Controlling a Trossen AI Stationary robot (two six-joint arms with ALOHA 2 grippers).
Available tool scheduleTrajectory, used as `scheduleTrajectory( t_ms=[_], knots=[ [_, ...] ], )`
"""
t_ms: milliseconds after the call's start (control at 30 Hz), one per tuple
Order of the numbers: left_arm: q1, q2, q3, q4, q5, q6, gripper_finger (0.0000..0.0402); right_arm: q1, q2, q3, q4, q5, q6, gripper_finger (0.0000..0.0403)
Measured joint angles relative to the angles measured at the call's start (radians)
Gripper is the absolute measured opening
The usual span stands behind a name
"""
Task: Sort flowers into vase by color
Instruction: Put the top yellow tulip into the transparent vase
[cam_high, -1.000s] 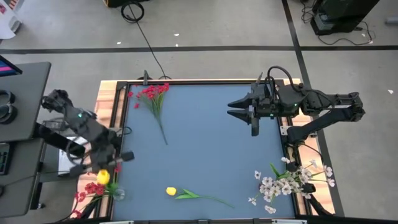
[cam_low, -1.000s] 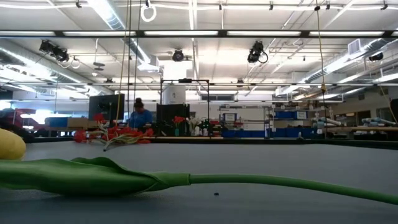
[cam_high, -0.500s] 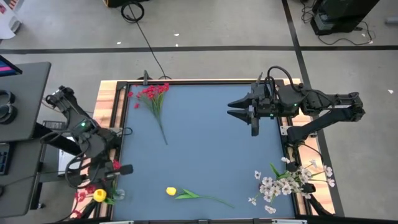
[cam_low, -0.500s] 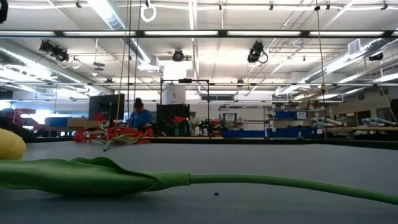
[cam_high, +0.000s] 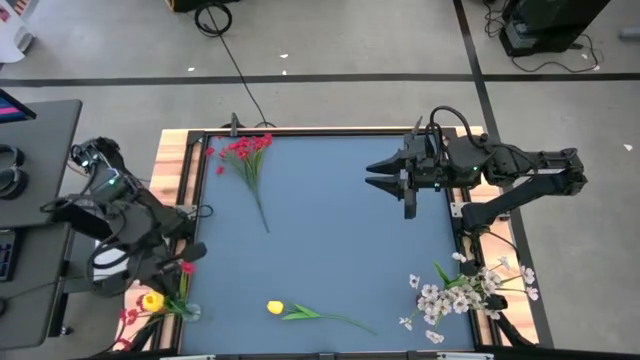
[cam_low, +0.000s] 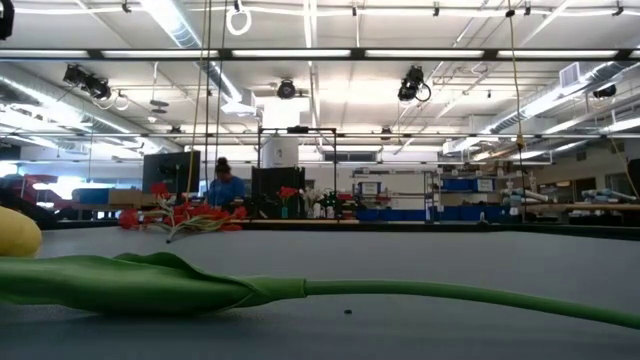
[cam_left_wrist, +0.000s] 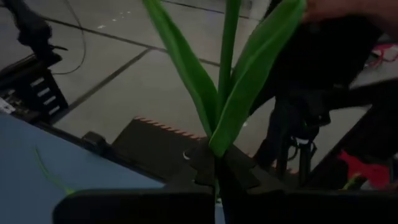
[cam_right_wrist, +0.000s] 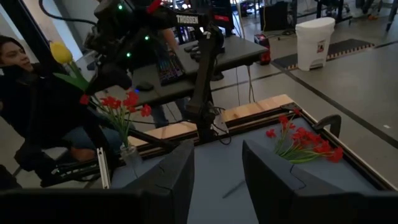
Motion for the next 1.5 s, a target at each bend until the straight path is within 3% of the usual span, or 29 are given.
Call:
scheduleTrajectory(
  t_ms=[167, 600, 967, 1500],
  knots=[
    [0.0, 0.001, 0.002, 0.039, -0.002, -0.079, 0.0004, 0.0, 0.0, 0.0, 0.0, 0.0, 0.0, 0.0144],
    [-0.079, -0.002, -0.06, 0.088, 0.004, -0.113, 0.0004, 0.0, 0.0, 0.0, 0.0, 0.0, 0.0, 0.0144],
    [-0.08, 0.0, -0.074, 0.092, 0.004, -0.075, 0.0004, 0.0, 0.0, 0.0, 0.0, 0.0, 0.0, 0.0144],
    [-0.175, 0.0, -0.074, 0.047, -0.06, -0.033, 0.0004, 0.0, 0.0, 0.0, 0.0, 0.0, 0.0, 0.0144]
  ],
)
